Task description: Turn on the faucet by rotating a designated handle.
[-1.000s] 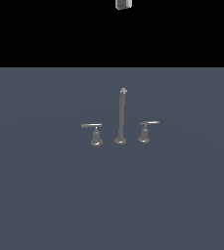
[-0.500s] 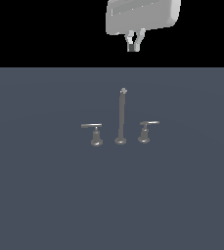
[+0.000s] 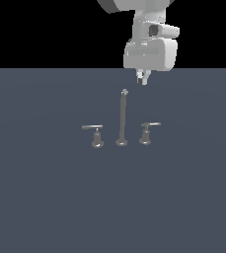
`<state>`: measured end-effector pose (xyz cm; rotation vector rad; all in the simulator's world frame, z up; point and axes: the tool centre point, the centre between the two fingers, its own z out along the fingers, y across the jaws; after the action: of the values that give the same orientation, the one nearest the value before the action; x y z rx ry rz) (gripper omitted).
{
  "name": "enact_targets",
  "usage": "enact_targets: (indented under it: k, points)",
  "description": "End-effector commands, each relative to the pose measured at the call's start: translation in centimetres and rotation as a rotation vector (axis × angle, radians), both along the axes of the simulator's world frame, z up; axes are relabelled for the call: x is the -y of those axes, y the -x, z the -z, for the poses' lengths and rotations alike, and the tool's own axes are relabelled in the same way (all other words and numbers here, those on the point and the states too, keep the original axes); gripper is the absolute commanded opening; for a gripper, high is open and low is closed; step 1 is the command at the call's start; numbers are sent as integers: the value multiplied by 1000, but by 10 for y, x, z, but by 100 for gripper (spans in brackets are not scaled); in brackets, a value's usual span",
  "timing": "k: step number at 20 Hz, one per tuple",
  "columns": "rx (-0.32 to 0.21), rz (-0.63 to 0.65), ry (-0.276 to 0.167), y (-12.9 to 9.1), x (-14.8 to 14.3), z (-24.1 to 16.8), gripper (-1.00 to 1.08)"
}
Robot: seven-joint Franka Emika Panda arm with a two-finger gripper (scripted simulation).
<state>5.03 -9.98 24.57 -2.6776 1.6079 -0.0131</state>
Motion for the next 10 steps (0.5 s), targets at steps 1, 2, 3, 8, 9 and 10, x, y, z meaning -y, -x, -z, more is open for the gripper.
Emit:
enact_targets:
  k: [1, 2, 3, 8, 9, 10]
  points:
    - [-3, 66, 1, -9, 10, 25, -100]
    - [-4, 92, 1, -13, 15, 35, -100]
    - [-6, 118, 2, -15, 19, 46, -100]
    - [-11, 232, 4, -26, 37, 93, -100]
    - [-12, 251, 4, -27, 40, 101, -100]
    - [-13, 268, 5, -28, 42, 109, -100]
